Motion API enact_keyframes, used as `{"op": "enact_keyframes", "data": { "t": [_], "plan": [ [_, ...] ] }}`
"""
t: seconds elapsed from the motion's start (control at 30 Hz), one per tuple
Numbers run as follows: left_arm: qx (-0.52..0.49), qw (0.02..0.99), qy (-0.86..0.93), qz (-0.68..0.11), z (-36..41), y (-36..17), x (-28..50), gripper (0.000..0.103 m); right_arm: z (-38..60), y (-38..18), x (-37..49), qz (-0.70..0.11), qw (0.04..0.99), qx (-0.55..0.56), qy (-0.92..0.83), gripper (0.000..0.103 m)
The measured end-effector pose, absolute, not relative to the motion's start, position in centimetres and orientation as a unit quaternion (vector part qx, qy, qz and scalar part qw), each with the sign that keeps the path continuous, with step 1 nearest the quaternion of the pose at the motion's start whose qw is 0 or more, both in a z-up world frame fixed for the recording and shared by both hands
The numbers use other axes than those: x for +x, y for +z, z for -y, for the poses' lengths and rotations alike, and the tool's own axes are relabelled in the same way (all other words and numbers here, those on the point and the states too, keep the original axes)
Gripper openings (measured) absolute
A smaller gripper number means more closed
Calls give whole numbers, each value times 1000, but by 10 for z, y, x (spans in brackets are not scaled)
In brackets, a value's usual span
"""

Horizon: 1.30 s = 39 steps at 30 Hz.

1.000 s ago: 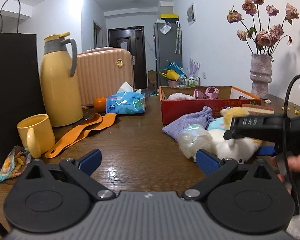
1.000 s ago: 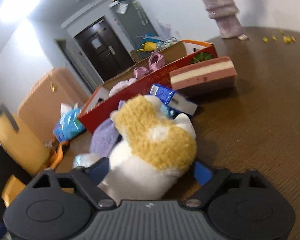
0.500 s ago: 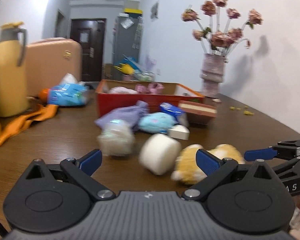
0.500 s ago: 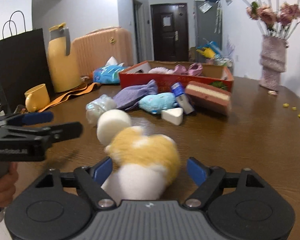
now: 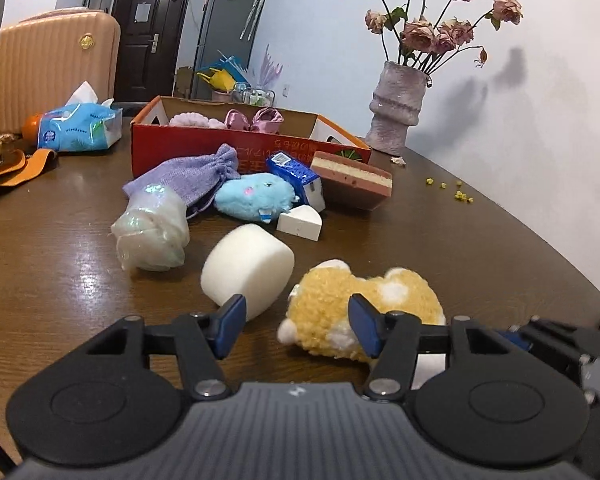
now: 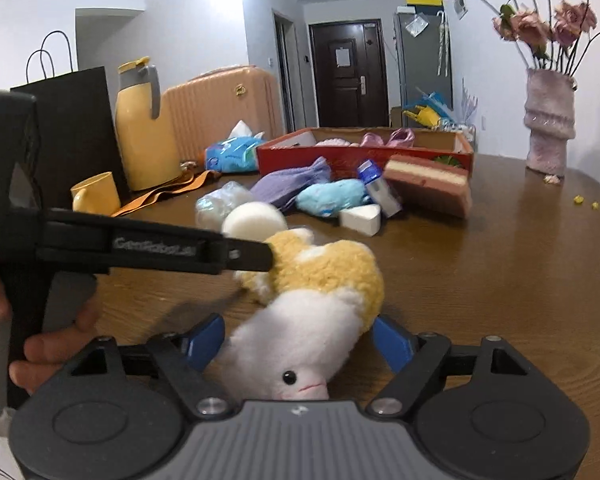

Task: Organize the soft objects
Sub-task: 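Lower the right tool onto the white-and-yellow plush sheep and grasp it, then carry the plush sheep with the right tool into the box and release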

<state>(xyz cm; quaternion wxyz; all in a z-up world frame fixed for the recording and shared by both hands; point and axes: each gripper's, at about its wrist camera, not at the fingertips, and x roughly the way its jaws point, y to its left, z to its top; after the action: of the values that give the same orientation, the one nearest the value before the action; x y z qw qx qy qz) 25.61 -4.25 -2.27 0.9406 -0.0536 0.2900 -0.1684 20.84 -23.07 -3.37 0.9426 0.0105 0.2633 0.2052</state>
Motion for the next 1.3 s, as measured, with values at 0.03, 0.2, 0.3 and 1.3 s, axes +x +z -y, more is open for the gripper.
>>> {"op": "enact_keyframes", "data": {
  "t": [0.03, 0.2, 0.3, 1.3],
  "plan": [
    [-52, 940, -172, -289, 43, -23, 256, 58, 238, -33, 209, -261, 945, 11, 196, 80],
    [-63, 932, -191, -301, 54, -25, 262, 59, 265, -30, 211, -253, 948, 49, 187, 80],
    [-62, 931, -193, -303, 59, -27, 266, 60, 269, -34, 220, -265, 942, 84, 187, 73],
    [-80, 935, -235, -252, 96, 87, 525, 35, 294, 82, 451, -237, 955, 63, 170, 49]
  ]
}}
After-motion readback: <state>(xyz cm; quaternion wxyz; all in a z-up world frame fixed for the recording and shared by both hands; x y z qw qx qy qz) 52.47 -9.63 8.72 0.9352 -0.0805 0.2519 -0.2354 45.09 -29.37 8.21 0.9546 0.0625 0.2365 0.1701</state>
